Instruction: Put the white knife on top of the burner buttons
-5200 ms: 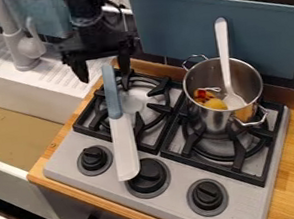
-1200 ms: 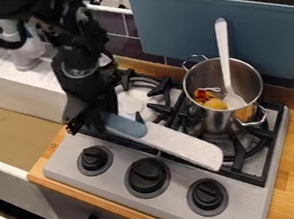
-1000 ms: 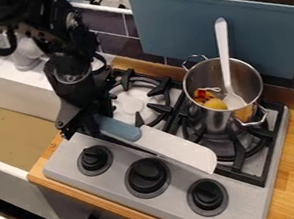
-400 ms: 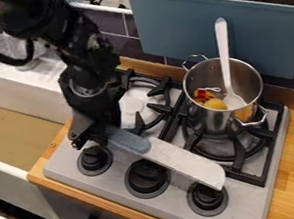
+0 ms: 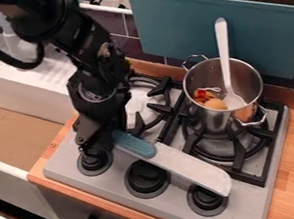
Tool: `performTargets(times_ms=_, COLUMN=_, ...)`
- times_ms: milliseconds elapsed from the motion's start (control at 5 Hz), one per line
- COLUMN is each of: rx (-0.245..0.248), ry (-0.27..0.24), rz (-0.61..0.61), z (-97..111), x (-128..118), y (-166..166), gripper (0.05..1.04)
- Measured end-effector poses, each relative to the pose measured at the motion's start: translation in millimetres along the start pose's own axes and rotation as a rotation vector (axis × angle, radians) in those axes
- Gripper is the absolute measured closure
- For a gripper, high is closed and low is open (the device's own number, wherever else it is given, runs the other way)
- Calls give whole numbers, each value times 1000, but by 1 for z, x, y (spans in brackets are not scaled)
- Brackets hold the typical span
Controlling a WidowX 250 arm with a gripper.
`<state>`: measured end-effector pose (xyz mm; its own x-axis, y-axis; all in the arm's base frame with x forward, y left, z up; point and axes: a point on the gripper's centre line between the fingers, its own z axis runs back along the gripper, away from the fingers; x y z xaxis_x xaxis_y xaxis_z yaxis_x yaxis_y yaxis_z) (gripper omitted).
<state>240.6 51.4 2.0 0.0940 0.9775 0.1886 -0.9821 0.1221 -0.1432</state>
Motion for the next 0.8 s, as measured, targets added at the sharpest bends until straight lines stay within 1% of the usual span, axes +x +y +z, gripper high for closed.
performTargets(times_ms=200, rx=22, ry=-13, rz=39, z=-5, x=0, y=2, gripper=713)
performTargets(times_ms=400, rx=48, ry=-16, rz=49, z=-9, x=0, y=2, gripper=713)
performTargets(times_ms=600, rx=57, ry=-7, rz=34, z=-9, x=-1, y=3, gripper=647)
performTargets(times_ms=800, rx=86, ry=14, rz=11, z=-6, x=-3, y=4, gripper=348)
